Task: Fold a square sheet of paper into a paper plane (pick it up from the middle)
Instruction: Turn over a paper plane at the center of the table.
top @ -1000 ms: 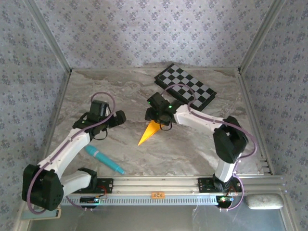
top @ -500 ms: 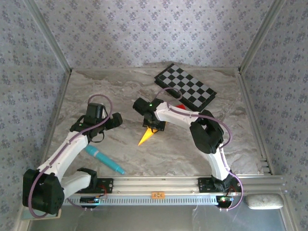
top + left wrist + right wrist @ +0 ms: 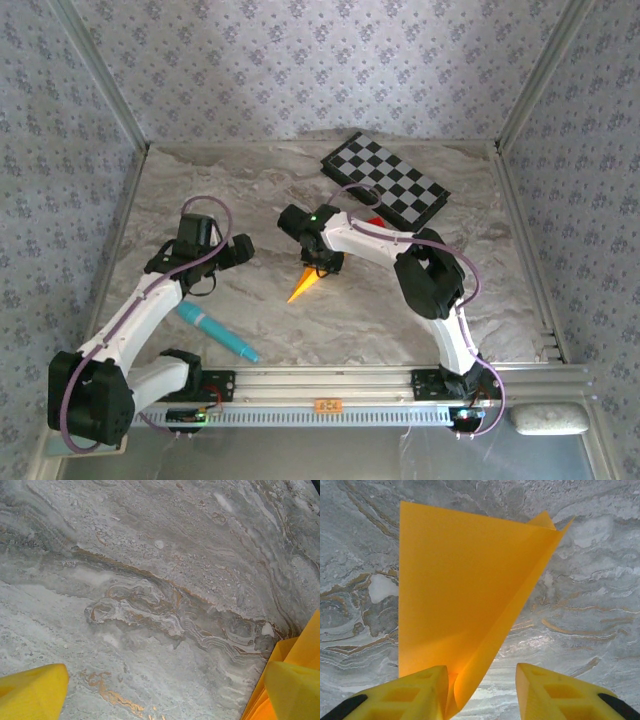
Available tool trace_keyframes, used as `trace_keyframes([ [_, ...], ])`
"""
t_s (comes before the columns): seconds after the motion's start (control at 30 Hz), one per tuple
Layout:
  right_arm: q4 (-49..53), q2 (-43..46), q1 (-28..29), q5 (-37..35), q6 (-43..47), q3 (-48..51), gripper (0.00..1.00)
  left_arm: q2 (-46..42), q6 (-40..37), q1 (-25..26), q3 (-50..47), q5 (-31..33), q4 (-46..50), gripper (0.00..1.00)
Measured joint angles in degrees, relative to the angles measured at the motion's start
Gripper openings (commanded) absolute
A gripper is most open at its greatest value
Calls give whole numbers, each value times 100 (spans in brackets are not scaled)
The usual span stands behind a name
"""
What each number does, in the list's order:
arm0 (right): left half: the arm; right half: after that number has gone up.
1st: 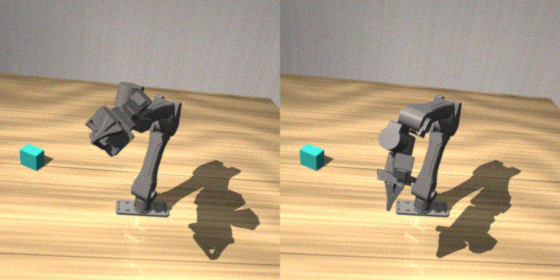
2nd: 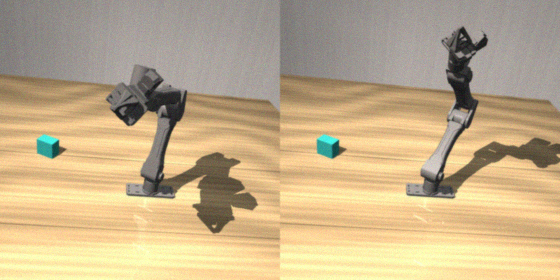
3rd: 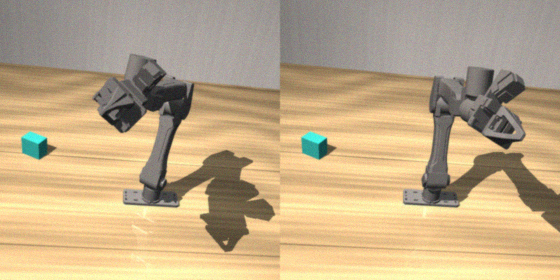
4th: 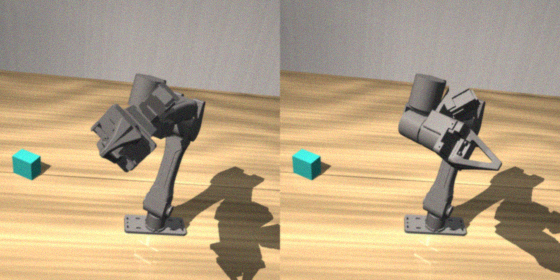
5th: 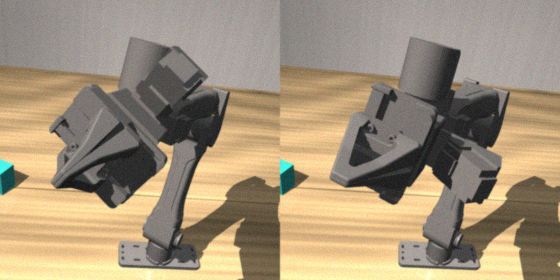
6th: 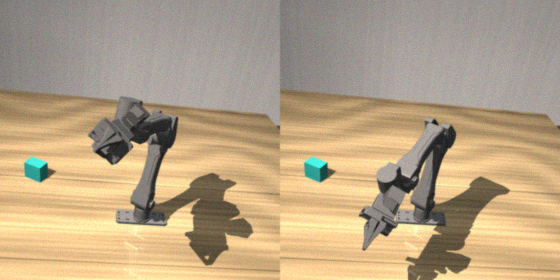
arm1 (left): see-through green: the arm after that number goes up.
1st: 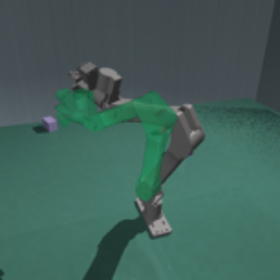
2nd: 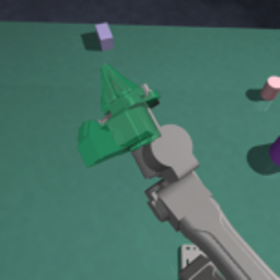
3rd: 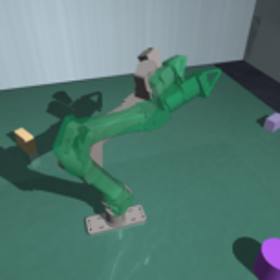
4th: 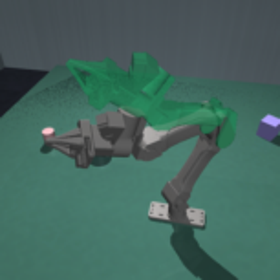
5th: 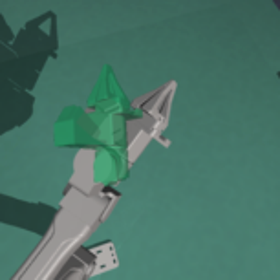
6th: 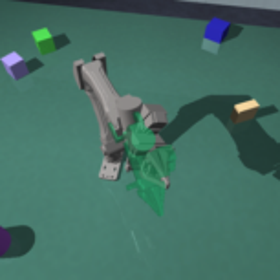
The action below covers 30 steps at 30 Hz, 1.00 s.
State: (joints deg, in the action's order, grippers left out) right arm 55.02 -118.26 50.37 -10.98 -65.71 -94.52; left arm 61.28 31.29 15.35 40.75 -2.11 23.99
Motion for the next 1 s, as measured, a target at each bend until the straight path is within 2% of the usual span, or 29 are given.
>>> trace_keyframes([
  [0.13, -66, 0, -24, 90, -52, 63, 33, 7, 4, -4, 0, -11, 0, 100],
  [0.27, -146, 2, -42, 118, -111, 94, 18, 68, 26, -66, 0, -48, -13, 100],
  [0.5, -295, 138, -103, 52, -76, 278, 2, 74, 114, -181, -46, -136, -26, 100],
  [0.77, -885, 702, -219, 125, 750, 291, 0, 74, 245, -455, -190, -323, -175, 100],
  [1.0, -2122, 1071, -472, 1051, 2052, 393, 0, 76, 402, -721, -385, -669, -448, 100],
])
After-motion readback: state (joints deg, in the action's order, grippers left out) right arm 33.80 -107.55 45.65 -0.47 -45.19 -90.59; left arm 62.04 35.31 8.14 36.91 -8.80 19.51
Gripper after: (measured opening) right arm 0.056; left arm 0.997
